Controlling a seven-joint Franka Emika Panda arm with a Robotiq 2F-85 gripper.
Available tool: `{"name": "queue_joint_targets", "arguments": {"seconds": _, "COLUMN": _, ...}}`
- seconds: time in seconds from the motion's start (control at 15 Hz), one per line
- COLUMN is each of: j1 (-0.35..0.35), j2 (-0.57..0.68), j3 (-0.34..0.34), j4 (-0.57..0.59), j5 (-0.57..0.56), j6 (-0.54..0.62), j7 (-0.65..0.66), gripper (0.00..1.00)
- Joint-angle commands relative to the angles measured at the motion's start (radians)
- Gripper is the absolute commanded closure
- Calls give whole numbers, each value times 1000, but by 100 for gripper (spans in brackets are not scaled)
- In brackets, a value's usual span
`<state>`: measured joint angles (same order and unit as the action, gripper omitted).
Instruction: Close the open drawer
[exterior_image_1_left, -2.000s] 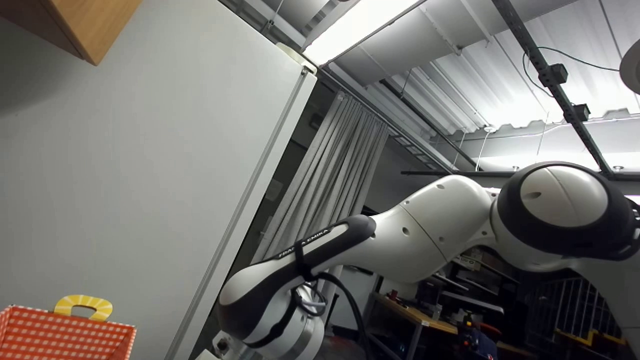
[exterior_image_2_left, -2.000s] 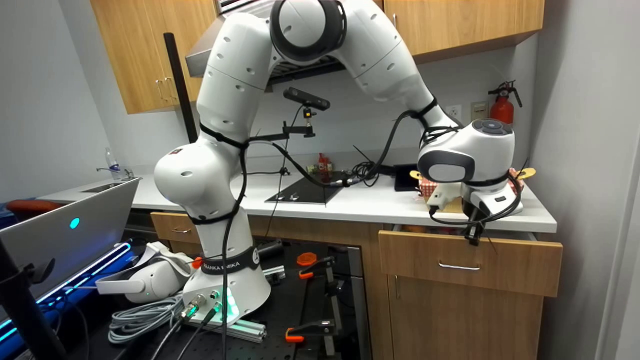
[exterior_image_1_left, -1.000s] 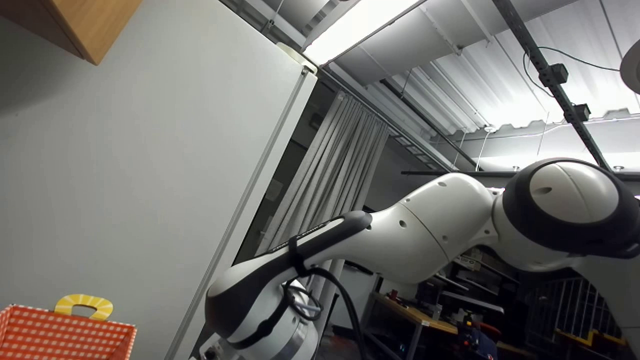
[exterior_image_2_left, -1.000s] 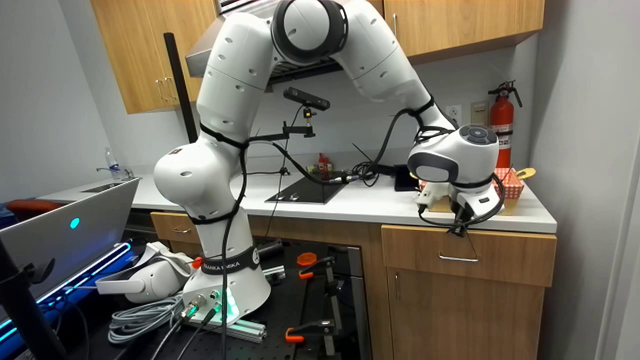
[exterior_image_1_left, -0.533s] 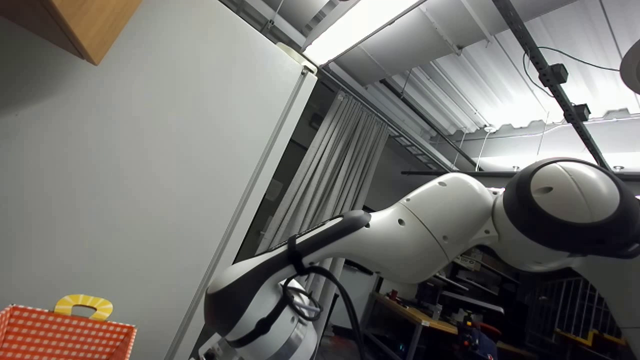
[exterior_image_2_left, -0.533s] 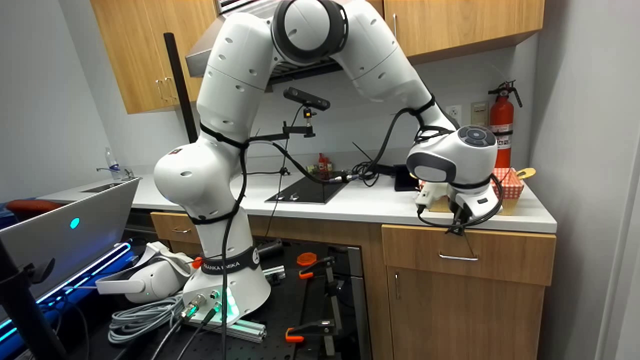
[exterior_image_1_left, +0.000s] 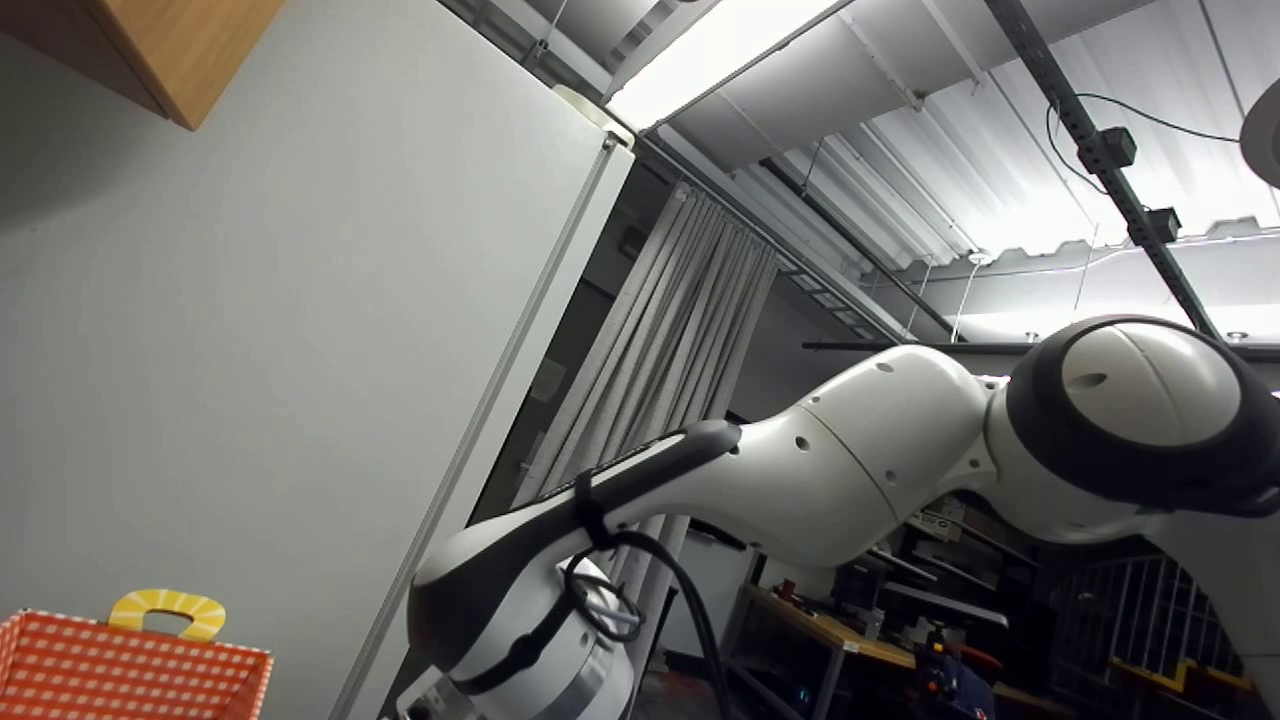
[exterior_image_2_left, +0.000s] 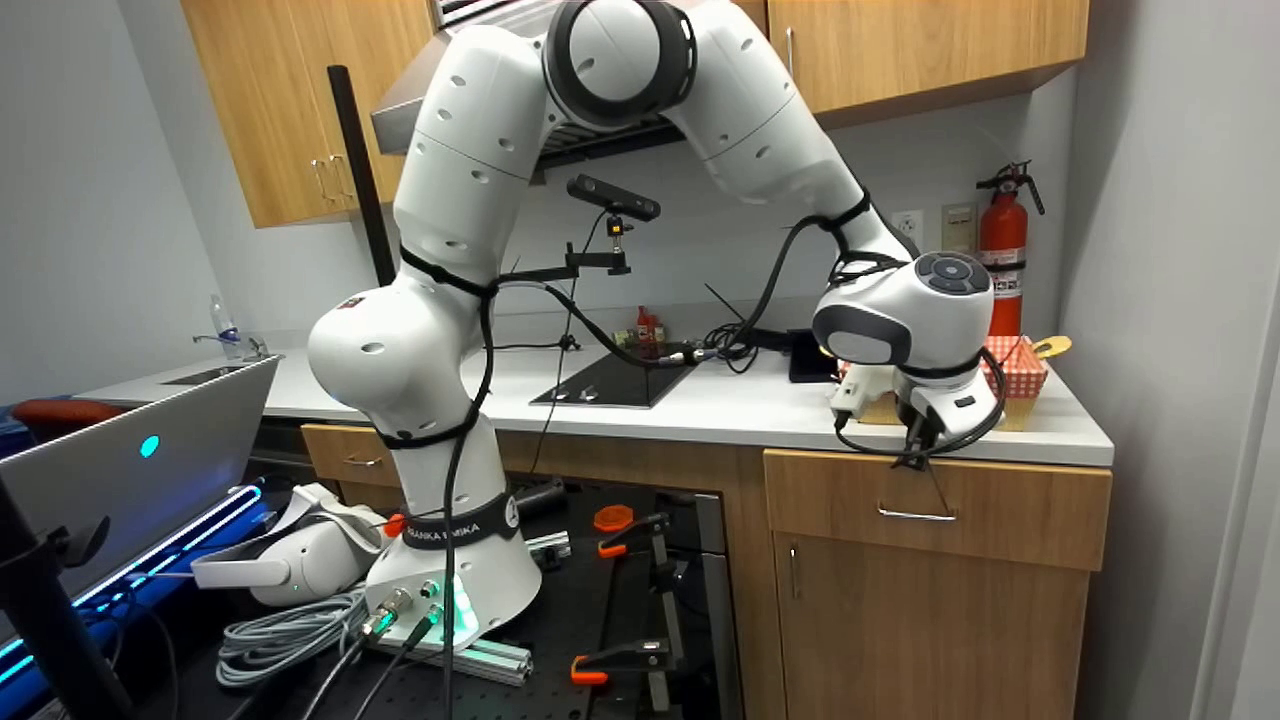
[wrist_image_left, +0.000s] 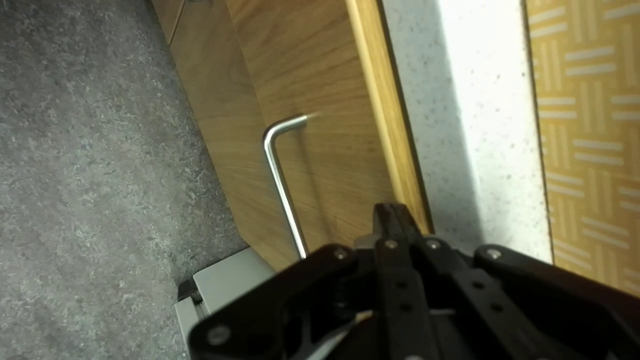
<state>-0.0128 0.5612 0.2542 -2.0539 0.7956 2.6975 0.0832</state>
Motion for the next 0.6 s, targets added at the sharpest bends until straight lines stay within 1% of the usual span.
{"name": "queue_joint_targets", "arguments": {"seconds": 0.0, "j1": 2, "j2": -32, "j3": 0, "j4": -18, "j5": 25, "j6": -33, "j7": -40, "gripper": 100}}
{"name": "queue_joint_targets", "arguments": {"seconds": 0.2, "j1": -1, "j2": -67, "j3": -18, "j4": -28, "j5": -8, "j6": -89, "j7": -56, "gripper": 100}}
{"name": "queue_joint_targets", "arguments": {"seconds": 0.53, "j1": -6, "j2": -125, "j3": -85, "j4": -1, "j5": -102, "j6": -248, "j7": -72, "gripper": 100}}
